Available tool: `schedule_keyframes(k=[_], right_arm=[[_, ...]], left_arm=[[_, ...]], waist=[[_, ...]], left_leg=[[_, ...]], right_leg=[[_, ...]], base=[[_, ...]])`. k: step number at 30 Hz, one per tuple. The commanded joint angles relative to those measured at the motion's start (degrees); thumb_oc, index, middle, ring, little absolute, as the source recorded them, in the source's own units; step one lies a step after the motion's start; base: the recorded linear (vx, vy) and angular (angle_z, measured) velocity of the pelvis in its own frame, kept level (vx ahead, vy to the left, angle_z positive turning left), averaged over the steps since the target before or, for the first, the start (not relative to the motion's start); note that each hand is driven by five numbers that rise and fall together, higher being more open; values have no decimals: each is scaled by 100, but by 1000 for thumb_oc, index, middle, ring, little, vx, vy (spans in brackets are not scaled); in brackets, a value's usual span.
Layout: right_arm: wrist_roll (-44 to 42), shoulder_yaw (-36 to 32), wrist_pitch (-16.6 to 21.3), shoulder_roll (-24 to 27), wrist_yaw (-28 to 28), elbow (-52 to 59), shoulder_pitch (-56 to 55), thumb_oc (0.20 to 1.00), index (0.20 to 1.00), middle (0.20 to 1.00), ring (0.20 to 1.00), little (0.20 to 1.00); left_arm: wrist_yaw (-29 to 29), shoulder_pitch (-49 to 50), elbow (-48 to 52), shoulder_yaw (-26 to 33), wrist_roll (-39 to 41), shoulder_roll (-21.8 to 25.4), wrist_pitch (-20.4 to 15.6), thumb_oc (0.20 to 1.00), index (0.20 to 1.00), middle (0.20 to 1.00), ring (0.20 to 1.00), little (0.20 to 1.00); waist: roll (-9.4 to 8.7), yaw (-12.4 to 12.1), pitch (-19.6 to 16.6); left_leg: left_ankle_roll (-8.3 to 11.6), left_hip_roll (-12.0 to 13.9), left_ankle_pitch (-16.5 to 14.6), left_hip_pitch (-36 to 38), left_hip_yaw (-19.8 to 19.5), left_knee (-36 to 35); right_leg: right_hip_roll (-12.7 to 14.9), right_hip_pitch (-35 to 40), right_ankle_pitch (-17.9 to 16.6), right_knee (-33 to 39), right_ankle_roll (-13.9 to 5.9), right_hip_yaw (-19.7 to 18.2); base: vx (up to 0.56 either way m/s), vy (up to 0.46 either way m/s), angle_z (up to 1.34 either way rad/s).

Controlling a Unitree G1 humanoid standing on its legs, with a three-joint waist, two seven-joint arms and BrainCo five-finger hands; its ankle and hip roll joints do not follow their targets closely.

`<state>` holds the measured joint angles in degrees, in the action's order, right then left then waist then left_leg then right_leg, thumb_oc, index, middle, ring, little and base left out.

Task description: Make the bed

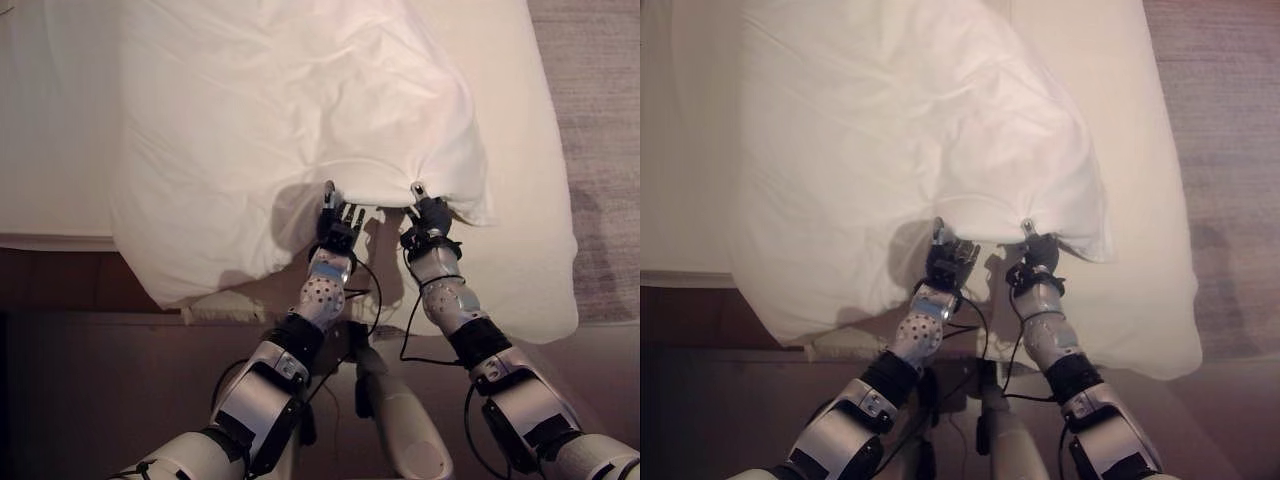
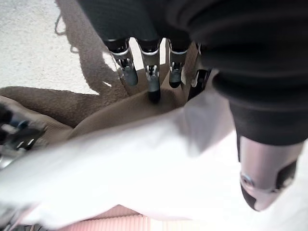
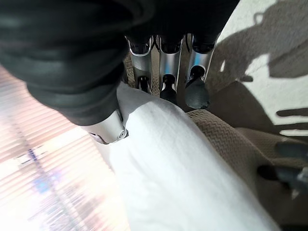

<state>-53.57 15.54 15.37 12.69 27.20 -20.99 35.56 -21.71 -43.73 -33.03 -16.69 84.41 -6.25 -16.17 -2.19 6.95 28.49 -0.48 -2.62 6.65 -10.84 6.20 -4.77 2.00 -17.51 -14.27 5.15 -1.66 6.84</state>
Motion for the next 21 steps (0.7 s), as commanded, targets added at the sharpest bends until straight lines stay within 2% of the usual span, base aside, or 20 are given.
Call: schedule_keyframes(k=[1,8,17,18,19,20,21], right_arm=[[290,-636,812,-48,141,843,-397,200,200,200,200,200],[582,-854,930,18,13,1954,-1213,200,200,200,200,200],[503,-1085,894,-4,-125,2094,-1874,200,200,200,200,200],[407,-1064,873,-26,-189,1943,-1944,200,200,200,200,200],[401,-1064,876,-28,-196,1938,-1941,200,200,200,200,200],[348,-986,814,-26,-296,1752,-1976,200,200,200,200,200],[344,-986,816,-27,-301,1749,-1973,200,200,200,200,200]], left_arm=[[-125,-578,-503,450,-435,-118,-520,1000,1000,1000,1000,1000],[-274,-510,-490,377,-783,-164,-300,1000,1000,1000,1000,1000],[-136,-301,-402,436,-884,-65,-152,1000,1000,1000,1000,1000],[-5,-202,-387,449,-904,-3,-101,429,429,429,429,429],[-1,-201,-386,448,-903,1,-101,253,253,253,253,253],[162,-106,-304,452,-951,97,-52,200,200,200,200,200],[163,-104,-301,450,-951,100,-52,200,200,200,200,200]], waist=[[-281,-120,-532],[-206,47,-583],[-196,158,-643],[-196,165,-669],[-203,168,-674],[-207,158,-706],[-213,160,-710]], left_leg=[[446,171,-154,-160,81,-23],[415,194,-201,-85,70,-23],[429,220,-185,-75,87,-23],[443,231,-218,-41,83,-23],[441,227,-186,-65,85,-23],[447,242,-218,-34,83,-23],[444,238,-188,-55,85,-23]], right_leg=[[50,-69,675,-714,-529,216],[-2,-85,780,-828,-509,154],[-32,-153,838,-956,-467,126],[-47,-114,875,-946,-462,112],[-43,-132,841,-933,-456,113],[-66,-104,863,-913,-452,101],[-62,-120,831,-902,-447,101]], base=[[0,0,0],[5,-1,0],[0,-4,0],[0,0,0],[16,-44,1],[0,0,0],[9,-46,0]])
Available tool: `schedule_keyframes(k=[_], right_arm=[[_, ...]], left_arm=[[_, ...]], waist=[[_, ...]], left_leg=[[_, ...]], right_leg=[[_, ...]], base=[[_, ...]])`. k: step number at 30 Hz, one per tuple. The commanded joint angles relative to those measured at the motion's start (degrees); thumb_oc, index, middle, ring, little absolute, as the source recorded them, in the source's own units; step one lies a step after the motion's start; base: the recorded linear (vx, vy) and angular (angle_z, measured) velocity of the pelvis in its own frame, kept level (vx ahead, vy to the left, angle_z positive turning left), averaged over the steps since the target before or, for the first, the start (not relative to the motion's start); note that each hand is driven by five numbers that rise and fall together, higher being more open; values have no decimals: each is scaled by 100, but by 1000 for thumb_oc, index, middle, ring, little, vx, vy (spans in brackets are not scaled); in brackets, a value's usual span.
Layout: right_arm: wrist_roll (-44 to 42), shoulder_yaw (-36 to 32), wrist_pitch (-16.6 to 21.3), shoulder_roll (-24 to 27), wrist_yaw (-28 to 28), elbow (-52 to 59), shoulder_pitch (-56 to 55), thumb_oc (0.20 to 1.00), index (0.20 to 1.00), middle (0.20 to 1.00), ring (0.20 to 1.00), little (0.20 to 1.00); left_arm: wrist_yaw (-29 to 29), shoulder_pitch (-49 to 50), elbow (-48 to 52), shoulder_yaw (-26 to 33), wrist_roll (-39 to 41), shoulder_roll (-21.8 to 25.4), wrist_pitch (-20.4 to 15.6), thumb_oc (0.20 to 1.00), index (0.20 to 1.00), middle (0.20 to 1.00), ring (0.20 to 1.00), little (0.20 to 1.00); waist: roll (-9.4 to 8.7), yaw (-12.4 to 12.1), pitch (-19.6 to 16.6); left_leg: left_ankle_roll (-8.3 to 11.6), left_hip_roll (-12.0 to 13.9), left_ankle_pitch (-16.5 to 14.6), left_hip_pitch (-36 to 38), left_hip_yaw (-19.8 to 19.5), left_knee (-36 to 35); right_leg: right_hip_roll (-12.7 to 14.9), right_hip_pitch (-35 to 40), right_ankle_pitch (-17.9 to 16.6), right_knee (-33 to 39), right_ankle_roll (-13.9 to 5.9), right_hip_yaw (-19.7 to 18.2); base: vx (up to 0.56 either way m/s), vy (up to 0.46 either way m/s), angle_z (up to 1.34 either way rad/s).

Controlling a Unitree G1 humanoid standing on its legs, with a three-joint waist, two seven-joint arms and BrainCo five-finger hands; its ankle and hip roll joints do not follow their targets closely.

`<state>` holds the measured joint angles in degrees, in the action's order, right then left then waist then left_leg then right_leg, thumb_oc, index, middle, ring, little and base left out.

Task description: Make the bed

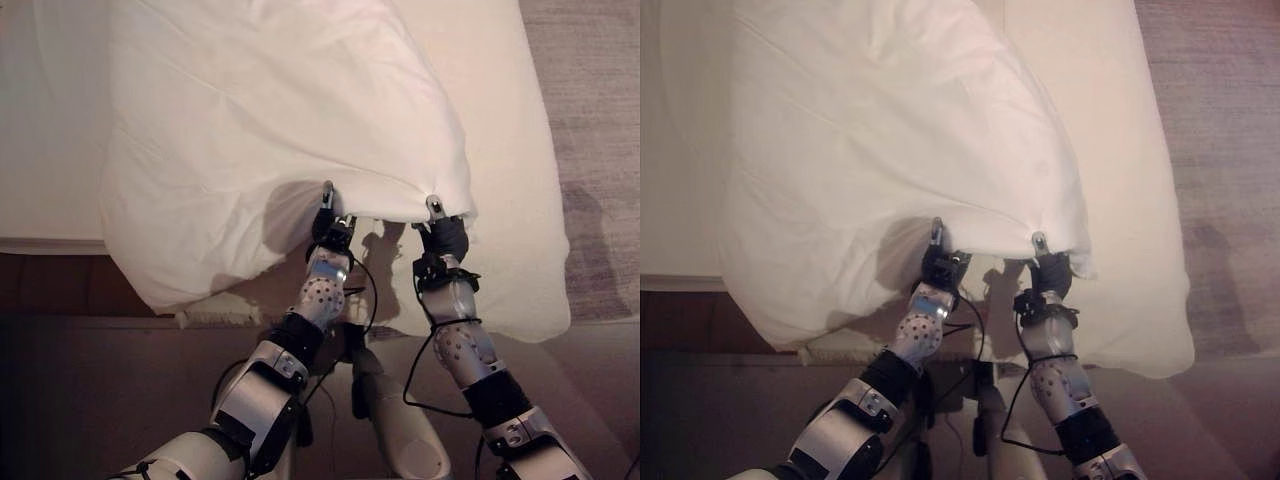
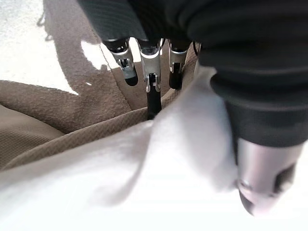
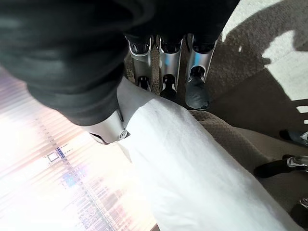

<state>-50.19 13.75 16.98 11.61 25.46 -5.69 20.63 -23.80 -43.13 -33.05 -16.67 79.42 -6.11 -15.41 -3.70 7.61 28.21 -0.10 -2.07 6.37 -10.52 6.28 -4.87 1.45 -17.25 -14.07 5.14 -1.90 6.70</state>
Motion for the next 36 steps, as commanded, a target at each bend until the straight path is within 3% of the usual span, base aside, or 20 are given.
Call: schedule_keyframes(k=[1,7,13,23,26,28,30,31,32,33,35,36], right_arm=[[21,-735,583,98,-245,78,-528,200,200,200,200,200],[-10,-566,453,58,-490,-238,-563,200,200,200,200,200],[-76,-562,396,-37,-556,-485,-541,200,200,200,200,200],[-182,-632,153,-207,-547,-1179,-669,200,200,200,200,200],[-377,-832,175,-215,-535,-1381,-785,200,200,200,200,200],[-514,-836,160,-215,-569,-1605,-796,200,200,200,200,200],[-666,-890,108,-250,-590,-1906,-807,200,200,200,200,200],[-701,-895,-6,-230,-623,-2147,-848,200,200,200,200,200],[-701,-895,-6,-230,-624,-2147,-848,200,200,200,200,200],[-702,-883,-120,-193,-680,-2311,-891,200,200,200,200,200],[-723,-869,-179,-192,-714,-2307,-930,200,200,200,200,200],[-727,-827,-219,-182,-757,-2274,-989,200,200,200,200,200]], left_arm=[[520,-79,-219,434,-567,222,-69,200,200,200,200,200],[825,276,310,331,-806,546,-87,200,200,200,200,200],[979,650,689,348,-696,556,-149,200,200,200,200,200],[1002,1891,1340,709,-969,699,-239,200,200,200,200,200],[1024,2122,1345,784,-1095,693,-201,200,200,200,200,200],[1061,2320,1433,848,-1254,795,-222,200,200,200,200,200],[1034,2512,1473,1005,-1421,927,-282,200,200,200,200,200],[1035,2719,1460,1124,-1511,977,-293,200,200,200,200,200],[1034,2719,1460,1124,-1511,977,-293,200,200,200,200,200],[1034,2928,1409,1272,-1636,1039,-321,200,200,200,200,200],[1007,3018,1368,1283,-1670,1059,-319,200,200,200,200,200],[978,3113,1368,1247,-1816,1150,-292,200,200,200,200,200]], waist=[[-57,75,-701],[-90,-40,-742],[-49,-143,-772],[194,-503,-731],[236,-518,-655],[246,-573,-639],[172,-637,-693],[190,-658,-901],[189,-656,-906],[242,-718,-1099],[252,-725,-1194],[247,-777,-1228]], left_leg=[[418,202,-183,-60,81,-13],[385,219,-179,-41,69,-13],[355,185,-168,24,-16,-13],[185,12,-223,566,-272,-13],[130,-86,-567,475,-291,714],[159,-47,-797,476,-570,1098],[267,244,-906,514,-930,1357],[336,635,-872,625,-1088,1303],[336,633,-869,620,-1090,1301],[491,964,-800,668,-1380,1426],[564,1043,-785,681,-1500,1442],[619,1033,-937,722,-1618,1599]], right_leg=[[-37,-124,827,-873,-418,95],[-91,-70,775,-780,-419,51],[-63,0,798,-817,-403,98],[144,335,1155,-1367,-320,206],[473,413,1218,-1601,-309,459],[558,506,1194,-1587,-310,497],[728,619,1144,-1503,-372,432],[884,701,1136,-1411,-485,384],[885,698,1134,-1409,-485,386],[1030,728,1094,-1371,-607,218],[1165,728,1011,-1343,-683,131],[1281,670,889,-1389,-759,12]], base=[[0,0,0],[-8,-30,-4],[-5,-3,0],[10,22,9],[-61,58,38],[-72,128,73],[-21,257,51],[31,281,33],[82,537,27],[37,538,19],[8,473,-4],[-57,384,-24]])
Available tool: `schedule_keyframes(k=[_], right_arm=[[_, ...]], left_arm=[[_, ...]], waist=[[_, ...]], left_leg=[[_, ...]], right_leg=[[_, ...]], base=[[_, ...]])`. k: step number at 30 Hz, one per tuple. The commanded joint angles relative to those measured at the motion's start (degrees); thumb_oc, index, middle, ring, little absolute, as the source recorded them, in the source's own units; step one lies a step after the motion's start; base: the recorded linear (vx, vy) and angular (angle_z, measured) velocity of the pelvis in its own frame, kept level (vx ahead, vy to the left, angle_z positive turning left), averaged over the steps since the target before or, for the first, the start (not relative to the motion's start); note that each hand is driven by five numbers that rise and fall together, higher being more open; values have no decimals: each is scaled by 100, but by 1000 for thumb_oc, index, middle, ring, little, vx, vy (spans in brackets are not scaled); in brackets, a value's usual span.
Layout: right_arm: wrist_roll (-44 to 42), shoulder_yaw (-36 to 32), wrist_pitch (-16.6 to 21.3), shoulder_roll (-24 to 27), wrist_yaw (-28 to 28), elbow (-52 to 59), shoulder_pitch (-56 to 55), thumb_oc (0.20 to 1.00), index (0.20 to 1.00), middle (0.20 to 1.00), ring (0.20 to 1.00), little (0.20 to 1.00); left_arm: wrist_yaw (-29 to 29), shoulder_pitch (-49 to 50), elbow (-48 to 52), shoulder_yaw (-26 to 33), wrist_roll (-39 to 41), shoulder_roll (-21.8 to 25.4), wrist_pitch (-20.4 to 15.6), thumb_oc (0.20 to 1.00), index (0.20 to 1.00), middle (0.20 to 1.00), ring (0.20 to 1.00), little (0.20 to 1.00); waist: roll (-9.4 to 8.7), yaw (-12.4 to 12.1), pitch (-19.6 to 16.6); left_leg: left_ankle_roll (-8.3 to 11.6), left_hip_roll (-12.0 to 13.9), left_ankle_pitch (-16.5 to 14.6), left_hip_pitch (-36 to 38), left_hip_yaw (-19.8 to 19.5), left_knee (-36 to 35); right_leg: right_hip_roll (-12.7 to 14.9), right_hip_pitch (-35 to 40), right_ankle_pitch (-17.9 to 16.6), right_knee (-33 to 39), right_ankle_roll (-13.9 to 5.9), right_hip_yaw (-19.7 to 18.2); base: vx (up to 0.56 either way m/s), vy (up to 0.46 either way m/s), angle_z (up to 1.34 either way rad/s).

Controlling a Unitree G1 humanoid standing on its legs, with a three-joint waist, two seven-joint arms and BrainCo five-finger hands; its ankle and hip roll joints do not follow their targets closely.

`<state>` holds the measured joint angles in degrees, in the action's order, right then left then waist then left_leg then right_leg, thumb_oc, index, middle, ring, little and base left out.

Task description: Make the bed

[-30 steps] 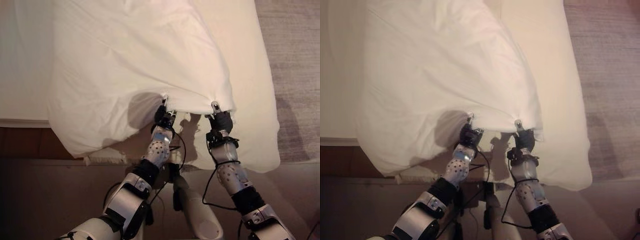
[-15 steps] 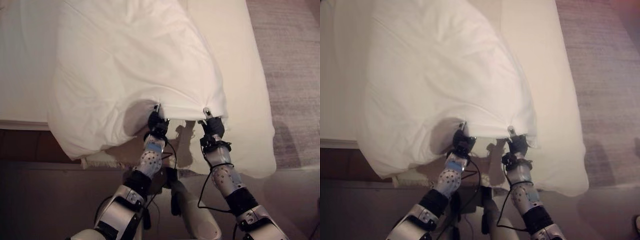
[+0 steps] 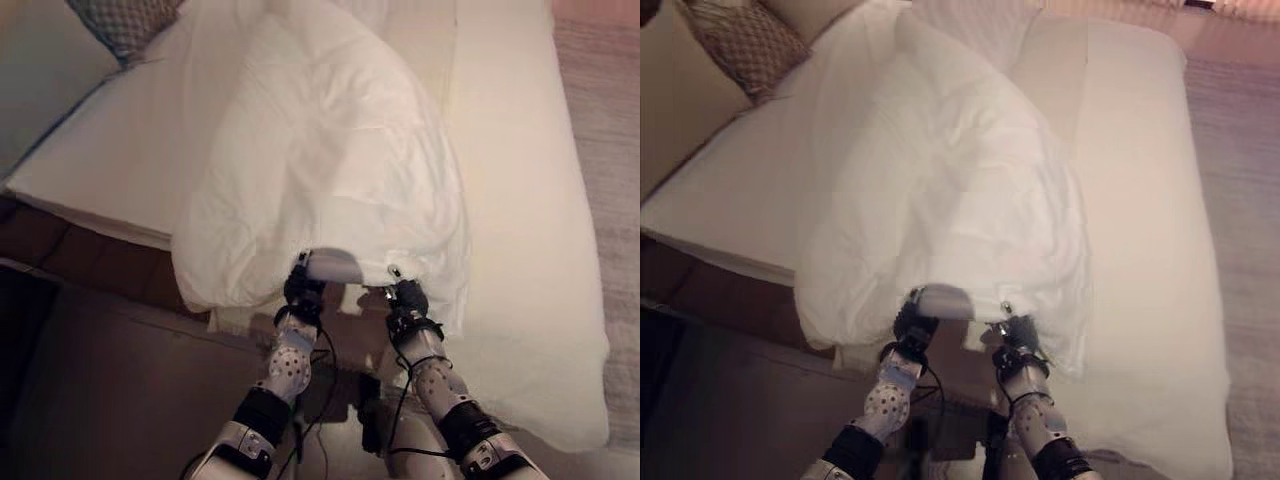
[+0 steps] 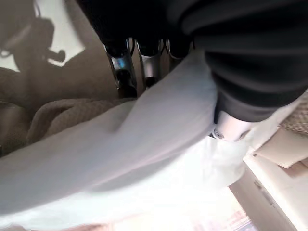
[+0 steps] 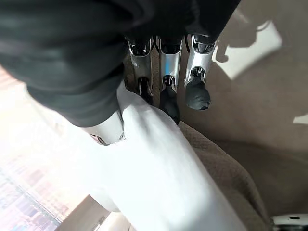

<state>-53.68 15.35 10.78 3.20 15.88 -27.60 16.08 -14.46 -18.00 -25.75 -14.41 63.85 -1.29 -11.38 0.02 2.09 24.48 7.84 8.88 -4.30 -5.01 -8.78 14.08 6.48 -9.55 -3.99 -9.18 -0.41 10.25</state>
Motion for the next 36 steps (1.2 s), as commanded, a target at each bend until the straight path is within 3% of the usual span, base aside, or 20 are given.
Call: schedule_keyframes(k=[1,2,3,4,5,6,8,9,11,12,13,14,16,19,22,23,25,28,32,36], right_arm=[[-353,-964,361,646,185,-3,-563,200,200,200,200,200],[-388,-977,240,644,102,73,-716,200,200,200,200,200],[-388,-977,239,641,102,74,-717,200,200,200,200,200],[-368,-1020,205,568,88,75,-791,200,200,200,200,200],[-315,-982,214,498,120,82,-756,200,200,200,200,200],[-315,-982,214,495,120,82,-753,200,200,200,200,200],[-311,-896,221,416,87,-74,-664,200,200,200,200,200],[-226,-770,171,366,32,-177,-590,200,200,200,200,200],[-227,-715,167,289,15,-265,-588,200,200,200,200,200],[-209,-619,142,268,-13,-302,-572,200,200,200,200,200],[-172,-556,78,233,-76,-330,-619,200,200,200,200,200],[-172,-555,79,232,-77,-330,-622,200,200,200,200,200],[-127,-484,62,210,-79,-241,-727,200,200,200,200,200],[-219,-444,88,183,-98,-317,-718,200,200,200,200,200],[-254,-403,150,208,-59,-399,-711,200,200,200,200,200],[-236,-431,175,238,-28,-376,-718,200,200,200,200,200],[-217,-408,168,288,-37,-325,-745,200,200,200,200,200],[-104,-390,81,345,-29,-359,-872,200,200,200,200,200],[-119,-334,3,382,-77,-453,-857,200,200,200,200,200],[-177,-366,-75,439,-107,-510,-913,200,200,200,200,200]], left_arm=[[63,608,682,975,-316,706,-702,200,200,200,200,200],[97,665,539,878,-355,780,-638,200,200,200,200,200],[96,666,540,877,-356,783,-638,200,200,200,200,200],[87,655,457,858,-503,851,-606,200,200,200,200,200],[11,650,321,915,-622,999,-555,200,200,200,200,200],[11,647,320,917,-622,1002,-555,200,200,200,200,200],[-71,667,152,1052,-831,1095,-473,200,200,200,200,200],[-52,788,173,1202,-748,1096,-469,200,200,200,200,200],[-89,861,185,1276,-769,1070,-443,200,200,200,200,200],[-94,938,238,1299,-726,1052,-429,200,200,200,200,200],[-121,1016,205,1381,-765,1055,-371,200,200,200,200,200],[-121,1019,207,1381,-765,1057,-371,200,200,200,200,200],[-192,1100,269,1436,-803,1031,-372,200,200,200,200,200],[-200,1112,267,1457,-765,988,-365,200,200,200,200,200],[-190,1153,286,1389,-821,946,-357,200,200,200,200,200],[-192,1126,300,1350,-845,917,-362,200,200,200,200,200],[-194,1150,348,1336,-908,873,-348,200,200,200,200,200],[-244,1280,340,1377,-965,745,-350,200,200,200,200,200],[-242,1334,307,1418,-1015,762,-327,200,200,200,200,200],[-284,1388,280,1453,-1047,791,-346,200,200,200,200,200]], waist=[[-119,-233,-884],[-229,-167,-950],[-247,-163,-963],[-380,-164,-973],[-436,-216,-950],[-456,-204,-960],[-330,-370,-966],[-220,-582,-1021],[-180,-698,-1061],[-128,-748,-1134],[-182,-824,-1293],[-188,-834,-1281],[-384,-963,-1528],[-389,-1060,-1635],[-279,-1102,-1598],[-211,-1092,-1507],[-163,-1059,-1381],[-203,-787,-1289],[-295,-673,-1351],[-197,-587,-1463]], left_leg=[[-202,-181,-2,133,-195,-309],[-290,-425,-382,250,116,-312],[-297,-448,-362,233,117,-319],[-325,-618,-501,152,253,-86],[-399,-704,-581,-32,683,120],[-405,-729,-558,-49,678,109],[-502,-832,-360,-64,925,-119],[-618,-961,-179,11,1202,-422],[-726,-1032,-85,117,1356,-580],[-836,-1095,66,149,1409,-754],[-889,-1238,199,177,1459,-908],[-889,-1243,197,198,1470,-915],[-824,-1535,530,-104,1473,-994],[-736,-1574,768,-324,1474,-1068],[-418,-1580,1205,-753,1454,-1018],[-215,-1518,1441,-1018,1473,-901],[-225,-1501,1365,-1144,1443,-718],[-508,-1192,748,-874,1398,-143],[-533,-902,281,-536,841,153],[-398,-81,620,-20,281,-19]], right_leg=[[896,-131,-221,31,-964,-439],[1302,-14,-811,240,-1123,-591],[1324,-29,-828,253,-1129,-596],[1482,-71,-1278,460,-1139,-640],[1610,-246,-1709,700,-1180,-184],[1635,-262,-1719,705,-1184,-184],[1607,-271,-1242,353,-1113,534],[1477,-107,-727,-559,-1036,1075],[1415,94,-451,-1083,-1022,1311],[1122,212,-139,-1750,-953,1186],[470,515,250,-1918,-890,831],[476,523,260,-1930,-892,818],[-483,1182,740,-1252,-739,270],[-734,1471,1244,-377,-366,128],[-1004,1621,1235,283,-153,-54],[-1004,1575,1167,383,-122,-13],[-913,1542,1082,509,-120,77],[-475,1333,728,648,-289,311],[-69,1133,534,694,-409,370],[286,1090,447,664,-561,346]], base=[[-126,875,-50],[-108,684,-35],[-136,687,-37],[-268,542,-17],[-268,540,-24],[-320,552,-45],[-323,665,-124],[-296,677,-151],[-212,500,-70],[-255,503,-22],[-183,308,-36],[-136,174,-37],[-205,86,-14],[-182,41,10],[-307,54,14],[-233,64,54],[-297,121,44],[-291,238,23],[-142,210,-32],[-30,391,18]])
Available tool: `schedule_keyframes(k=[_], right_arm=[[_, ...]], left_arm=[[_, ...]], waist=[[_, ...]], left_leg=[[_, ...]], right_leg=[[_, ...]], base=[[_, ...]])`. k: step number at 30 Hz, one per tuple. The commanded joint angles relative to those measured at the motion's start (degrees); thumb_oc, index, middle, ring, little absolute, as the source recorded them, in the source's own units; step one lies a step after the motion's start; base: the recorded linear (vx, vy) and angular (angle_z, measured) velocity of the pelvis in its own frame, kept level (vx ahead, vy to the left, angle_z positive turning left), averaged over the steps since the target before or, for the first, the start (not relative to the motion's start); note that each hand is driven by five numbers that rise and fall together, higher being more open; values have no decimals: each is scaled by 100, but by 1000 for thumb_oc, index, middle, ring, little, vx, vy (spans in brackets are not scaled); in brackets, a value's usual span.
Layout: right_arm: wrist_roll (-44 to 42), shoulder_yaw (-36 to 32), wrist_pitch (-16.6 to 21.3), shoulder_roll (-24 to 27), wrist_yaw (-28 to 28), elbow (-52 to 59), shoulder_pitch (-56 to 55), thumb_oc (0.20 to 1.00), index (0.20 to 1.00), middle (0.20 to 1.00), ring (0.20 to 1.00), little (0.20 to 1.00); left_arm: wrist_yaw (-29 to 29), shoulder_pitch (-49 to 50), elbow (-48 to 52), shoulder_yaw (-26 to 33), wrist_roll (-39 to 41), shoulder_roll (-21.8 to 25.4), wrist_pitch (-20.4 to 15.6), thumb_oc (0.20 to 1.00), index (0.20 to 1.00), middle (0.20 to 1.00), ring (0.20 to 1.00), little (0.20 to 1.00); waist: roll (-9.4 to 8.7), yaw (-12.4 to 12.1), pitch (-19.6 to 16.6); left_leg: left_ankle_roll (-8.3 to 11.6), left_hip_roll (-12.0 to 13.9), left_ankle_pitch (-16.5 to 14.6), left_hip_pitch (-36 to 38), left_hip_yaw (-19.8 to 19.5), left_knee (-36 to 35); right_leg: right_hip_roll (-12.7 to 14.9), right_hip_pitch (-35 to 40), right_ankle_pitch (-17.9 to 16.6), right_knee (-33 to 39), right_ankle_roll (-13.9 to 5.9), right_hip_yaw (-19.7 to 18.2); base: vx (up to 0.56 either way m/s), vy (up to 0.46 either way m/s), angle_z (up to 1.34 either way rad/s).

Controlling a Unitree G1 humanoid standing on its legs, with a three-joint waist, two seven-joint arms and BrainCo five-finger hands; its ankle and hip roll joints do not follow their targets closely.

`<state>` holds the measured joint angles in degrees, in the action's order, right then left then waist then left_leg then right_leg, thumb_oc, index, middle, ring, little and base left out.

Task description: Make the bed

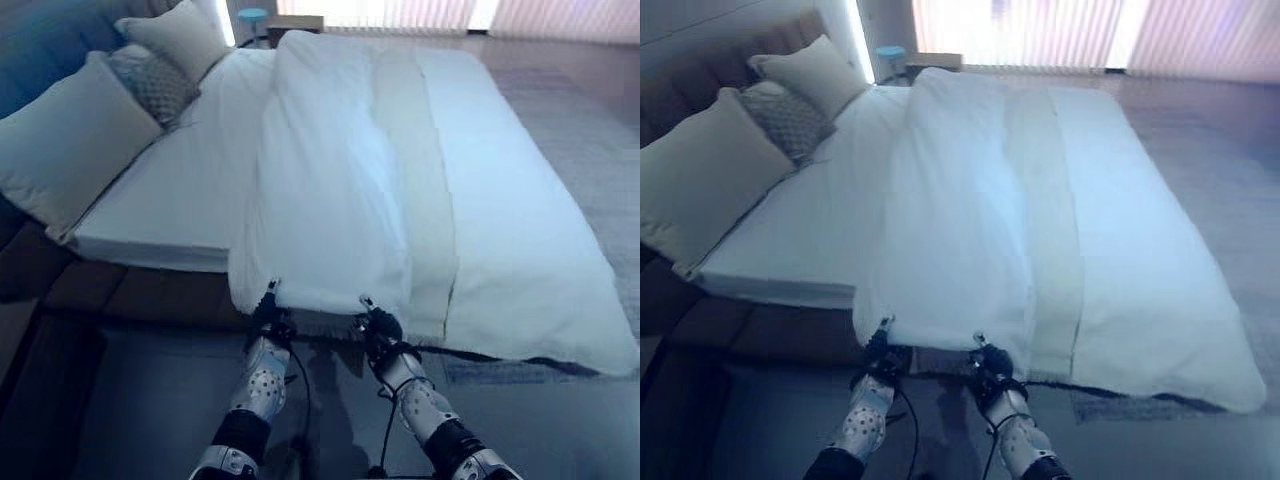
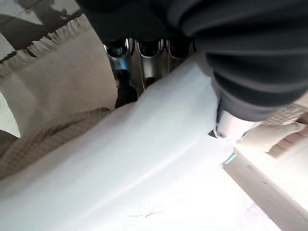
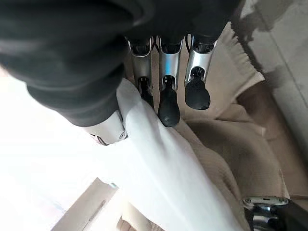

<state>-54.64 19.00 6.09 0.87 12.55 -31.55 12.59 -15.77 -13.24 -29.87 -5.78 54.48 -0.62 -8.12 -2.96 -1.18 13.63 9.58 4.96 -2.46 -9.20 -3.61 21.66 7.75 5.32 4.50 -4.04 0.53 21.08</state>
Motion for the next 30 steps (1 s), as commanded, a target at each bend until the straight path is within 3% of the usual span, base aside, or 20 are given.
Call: schedule_keyframes(k=[1,2,4,5,6,8,10,12,13,14,15,16,17,18,19,20,21,24,25,30], right_arm=[[-110,-752,379,690,229,-132,-568,200,200,200,200,200],[-138,-786,348,746,223,-106,-580,200,200,200,200,200],[-134,-810,332,763,222,-53,-571,200,200,200,200,200],[-114,-785,292,772,203,-26,-565,200,200,200,200,200],[-55,-806,233,719,203,-24,-569,200,200,200,200,200],[44,-826,243,664,232,-27,-518,200,200,200,200,200],[-10,-836,334,551,267,-85,-402,200,200,200,200,200],[-55,-800,365,510,243,-137,-323,200,200,200,200,200],[-55,-801,365,510,243,-138,-321,200,200,200,200,200],[-10,-754,395,491,172,-126,-281,200,200,200,200,200],[-10,-754,395,490,172,-127,-279,200,200,200,200,200],[29,-676,413,459,146,-109,-285,200,200,200,200,200],[32,-620,432,424,130,-125,-294,200,200,200,200,200],[15,-583,437,398,113,-114,-317,200,200,200,200,200],[15,-583,437,397,113,-114,-316,200,200,200,200,200],[-6,-550,429,377,104,-129,-354,200,200,200,200,200],[-16,-521,468,358,115,-95,-433,200,200,200,200,200],[-33,-501,521,375,201,-17,-533,200,200,200,200,200],[-37,-509,542,382,225,-46,-645,200,200,200,200,200],[73,-518,526,387,217,-127,-818,200,200,200,200,200]], left_arm=[[-158,910,668,594,-80,716,-678,200,200,200,200,200],[-162,874,613,535,-86,724,-677,200,200,200,200,200],[-163,772,529,457,-73,731,-667,200,200,200,200,200],[-119,770,512,423,-55,751,-678,200,200,200,200,200],[-79,681,431,284,-108,805,-668,200,200,200,200,200],[-60,576,436,215,-119,925,-713,200,200,200,200,200],[-126,537,309,248,-196,990,-700,200,200,200,200,200],[-120,592,319,286,-261,1030,-688,200,200,200,200,200],[-121,591,320,287,-262,1030,-688,200,200,200,200,200],[-80,634,387,357,-311,1072,-689,200,200,200,200,200],[-81,632,388,357,-312,1073,-688,200,200,200,200,200],[-125,687,411,430,-305,1068,-654,200,200,200,200,200],[-160,737,404,483,-302,1054,-658,200,200,200,200,200],[-175,747,370,499,-276,1035,-640,200,200,200,200,200],[-175,746,370,499,-276,1036,-640,200,200,200,200,200],[-185,770,354,515,-251,1015,-629,200,200,200,200,200],[-173,788,228,476,-232,967,-555,200,200,200,200,200],[-178,830,213,429,-214,910,-547,200,200,200,200,200],[-134,843,54,347,-318,858,-435,200,200,200,200,200],[-62,912,-262,306,-368,790,-337,200,200,200,200,200]], waist=[[152,-234,-440],[241,-203,-460],[273,-204,-458],[255,-201,-476],[140,-179,-472],[19,-177,-383],[65,-222,-337],[218,-228,-330],[209,-226,-340],[229,-303,-317],[223,-297,-324],[194,-413,-318],[169,-460,-319],[135,-494,-320],[134,-492,-332],[93,-516,-335],[47,-500,-383],[22,-447,-449],[49,-321,-509],[121,-225,-600]], left_leg=[[-480,455,597,469,-394,-943],[-297,731,767,592,-495,-1201],[-230,662,654,613,-545,-1231],[-227,510,159,646,-532,-1198],[-304,161,-312,636,-315,-1112],[-461,-108,-451,589,-99,-1098],[-533,-184,-327,622,134,-1353],[-631,-253,-137,684,201,-1675],[-634,-264,-121,672,202,-1685],[-721,-379,23,752,264,-1927],[-724,-386,38,742,260,-1935],[-765,-472,119,799,354,-2111],[-789,-540,185,830,398,-2216],[-798,-617,283,835,443,-2317],[-799,-617,297,820,442,-2323],[-798,-697,360,846,441,-2396],[-765,-826,517,846,401,-2563],[-750,-934,577,792,397,-2647],[-777,-995,624,767,309,-2666],[-861,-1058,566,781,346,-2666]], right_leg=[[260,-435,-429,116,-712,-767],[491,-443,-492,31,-848,-828],[674,-491,-590,-16,-945,-901],[862,-538,-687,-14,-1035,-959],[1314,-592,-1304,76,-1194,-1061],[1564,-868,-1913,83,-1176,-1080],[1592,-1085,-2126,24,-1140,-774],[1216,-1169,-1645,-368,-1015,-790],[1227,-1187,-1651,-369,-1016,-794],[808,-1147,-1209,-594,-920,-664],[814,-1154,-1218,-587,-921,-659],[479,-1023,-768,-726,-814,-261],[257,-1000,-599,-817,-766,-199],[11,-976,-456,-897,-733,-222],[10,-987,-469,-884,-731,-219],[-209,-897,-334,-848,-711,-324],[-611,-834,-164,-704,-603,-651],[-798,-753,-159,-308,-501,-856],[-907,-658,-254,33,-448,-1147],[-934,-535,-417,405,-463,-1126]], base=[[-9,734,38],[-36,829,45],[-47,567,45],[-83,655,46],[-133,891,37],[-178,740,6],[-170,596,-25],[-106,486,-34],[-74,477,-19],[-49,313,-17],[-88,494,-33],[-70,279,-48],[-107,354,-44],[-67,172,-26],[-61,122,-9],[-53,126,-13],[-53,126,-10],[-42,90,28],[-21,67,57],[24,33,30]])
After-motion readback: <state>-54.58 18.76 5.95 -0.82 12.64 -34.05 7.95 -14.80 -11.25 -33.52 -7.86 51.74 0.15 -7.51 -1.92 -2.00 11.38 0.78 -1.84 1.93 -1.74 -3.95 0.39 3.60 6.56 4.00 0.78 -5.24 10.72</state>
